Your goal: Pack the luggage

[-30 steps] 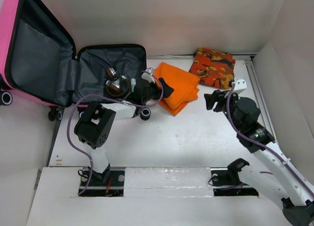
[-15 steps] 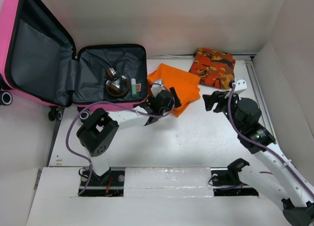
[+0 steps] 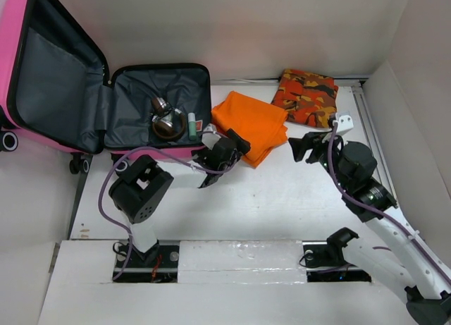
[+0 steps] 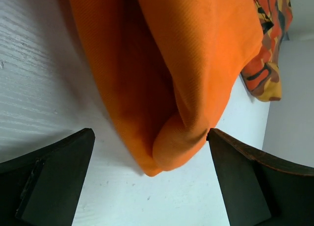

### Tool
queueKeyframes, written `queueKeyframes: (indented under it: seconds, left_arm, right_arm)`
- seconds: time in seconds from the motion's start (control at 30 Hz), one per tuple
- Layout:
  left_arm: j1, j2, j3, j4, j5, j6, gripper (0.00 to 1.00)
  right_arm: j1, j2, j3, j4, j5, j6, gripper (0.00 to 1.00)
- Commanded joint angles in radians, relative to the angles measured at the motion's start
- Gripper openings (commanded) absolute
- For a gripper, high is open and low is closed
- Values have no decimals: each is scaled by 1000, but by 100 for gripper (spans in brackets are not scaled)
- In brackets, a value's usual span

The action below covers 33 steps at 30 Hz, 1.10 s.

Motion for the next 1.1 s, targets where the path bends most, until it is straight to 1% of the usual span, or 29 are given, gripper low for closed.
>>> queueKeyframes:
  seconds: [0.0, 0.03, 0.07, 0.1, 0.13, 0.23, 0.33, 0.4, 0.43, 0.47, 0.53, 0.57, 0.6, 0.63, 0.77, 0.83, 0.87, 0.93, 0.97, 1.0, 1.03, 1.07]
  left_arm:
    - [27, 42, -8, 125, 25, -77, 100]
    - [27, 68, 26, 87, 34, -78, 100]
    - [37, 96, 98, 47, 34, -78, 100]
    - [38, 140, 127, -26, 25, -90, 100]
    - [38, 154, 143, -39, 16, -99, 100]
    - [38, 196, 143, 7, 7, -110, 100]
    - [38, 265, 215, -30, 7, -122, 100]
    - [38, 279, 236, -41, -14, -113, 94]
    - [38, 279, 227, -5, -15, -113, 90]
    - [38, 279, 212, 35, 5, -101, 59]
    - [67, 279, 171, 101, 33, -73, 37]
    - [76, 279, 170, 144, 71, -58, 23]
    - [76, 279, 170, 145, 82, -49, 1]
    - [88, 279, 181, 145, 91, -48, 0]
    - [97, 265, 195, 178, 142, 43, 0]
    - [97, 242, 227, 178, 185, 123, 0]
    - [97, 230, 285, 163, 203, 155, 0]
    - [88, 210, 391, 61, 280, 233, 0]
    - [88, 210, 467, -8, 295, 325, 0]
    - [100, 223, 629, -132, 312, 381, 0]
    - [110, 240, 725, -214, 374, 433, 0]
    - [123, 259, 824, -296, 392, 470, 0]
  right_arm:
    - [8, 8, -5, 41, -35, -16, 74]
    - [8, 9, -5, 41, -45, -16, 74]
    - [8, 9, -5, 41, -46, -16, 74]
    - [8, 9, -5, 41, -46, -16, 74]
    - [8, 9, -5, 41, -46, -16, 74]
    - [8, 9, -5, 41, -46, -16, 74]
    - [8, 9, -5, 41, -46, -16, 74]
    - [8, -1, -5, 41, -46, -16, 74]
    - [8, -1, -5, 41, -46, -16, 74]
    - [8, -1, -5, 41, -46, -16, 74]
    - [8, -13, -5, 41, -46, -16, 74]
    - [8, -25, -5, 41, -46, -16, 74]
    - [8, -25, -5, 41, -46, -16, 74]
    - [8, -36, -5, 41, -46, -16, 74]
    - [8, -56, -5, 41, -55, -16, 74]
    - [8, -65, 4, 32, -55, -16, 74]
    - [8, -65, 4, 32, -55, -16, 74]
    - [8, -65, 13, 32, -55, -16, 74]
    - [8, -65, 13, 32, -55, -16, 74]
    - [8, -65, 22, 32, -55, -16, 74]
    - [8, -65, 22, 32, -55, -16, 74]
    - [8, -65, 22, 32, -55, -16, 74]
